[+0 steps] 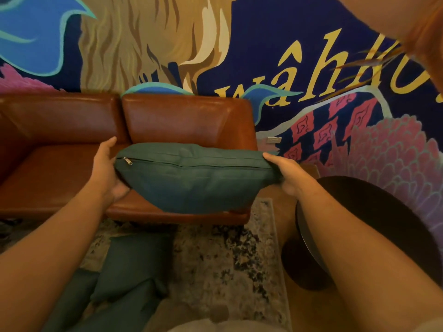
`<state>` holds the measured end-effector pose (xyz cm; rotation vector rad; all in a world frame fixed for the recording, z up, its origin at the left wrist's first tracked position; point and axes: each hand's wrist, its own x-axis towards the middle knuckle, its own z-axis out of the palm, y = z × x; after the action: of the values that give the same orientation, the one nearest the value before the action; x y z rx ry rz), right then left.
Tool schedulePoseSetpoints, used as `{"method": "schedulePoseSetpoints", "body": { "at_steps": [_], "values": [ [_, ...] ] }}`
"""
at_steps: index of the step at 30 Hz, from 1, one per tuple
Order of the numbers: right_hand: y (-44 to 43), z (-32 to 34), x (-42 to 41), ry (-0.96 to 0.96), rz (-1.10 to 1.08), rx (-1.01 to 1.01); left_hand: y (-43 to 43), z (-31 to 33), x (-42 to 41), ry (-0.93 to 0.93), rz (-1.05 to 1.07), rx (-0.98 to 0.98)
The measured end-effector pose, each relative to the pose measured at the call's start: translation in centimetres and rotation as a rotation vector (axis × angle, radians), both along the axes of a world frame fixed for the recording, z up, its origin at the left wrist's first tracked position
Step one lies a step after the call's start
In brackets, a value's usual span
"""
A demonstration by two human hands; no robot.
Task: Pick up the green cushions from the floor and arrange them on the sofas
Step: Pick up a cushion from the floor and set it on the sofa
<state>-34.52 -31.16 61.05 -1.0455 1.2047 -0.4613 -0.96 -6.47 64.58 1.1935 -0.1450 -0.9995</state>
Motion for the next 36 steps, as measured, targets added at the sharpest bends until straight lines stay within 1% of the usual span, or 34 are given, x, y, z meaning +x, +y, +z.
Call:
{"method": "schedulePoseSetpoints", "body": {
  "at_steps": [4, 6, 9, 10, 14, 15, 17, 19, 23, 27, 32, 36],
  "values": [
    [-1.3, -0.3, 2.7, -0.128, -0.012, 0.02, -1.1, -0.7, 1.4, -0.115, 0.071, 0.035],
    [-1.8, -0.8, 4.9, -0.145, 0.002, -0.001, -1.6, -1.6, 3.3, -0.245, 0.081, 0.075],
    [-2.6, -1.5, 8.6, -0.05, 0.039, -0.12, -2.2, -2.0, 5.7, -0.506, 0.096, 0.243],
    [-2.9, -1.6, 9.8, -0.022, 0.048, -0.156, -2.4, -2.4, 6.9, -0.564, 0.108, 0.292],
    [-4.8, -3.6, 15.0, 0.098, 0.05, -0.273, -3.7, -4.3, 12.8, -0.698, 0.162, 0.547],
    [-5.3, -3.8, 16.1, 0.145, 0.057, -0.322, -4.4, -4.7, 14.0, -0.741, 0.159, 0.626],
    [-6.3, -4.7, 19.8, 0.25, 0.062, -0.422, -5.9, -5.3, 17.3, -0.789, 0.149, 0.724],
    [-6.8, -4.6, 23.1, 0.349, 0.065, -0.492, -7.4, -5.3, 19.8, -0.808, 0.139, 0.783],
    [-7.9, -5.0, 28.2, 0.43, 0.011, -0.528, -9.4, -5.2, 24.5, -0.761, 0.136, 0.824],
    [-9.1, -5.7, 31.3, 0.449, -0.03, -0.517, -11.3, -5.5, 28.3, -0.705, 0.147, 0.842],
    [-11.1, -6.8, 33.4, 0.465, -0.051, -0.49, -14.2, -6.8, 31.3, -0.576, 0.164, 0.788],
    [-13.5, -7.8, 35.0, 0.473, -0.074, -0.456, -17.6, -8.2, 33.1, -0.552, 0.138, 0.781]
  ]
}}
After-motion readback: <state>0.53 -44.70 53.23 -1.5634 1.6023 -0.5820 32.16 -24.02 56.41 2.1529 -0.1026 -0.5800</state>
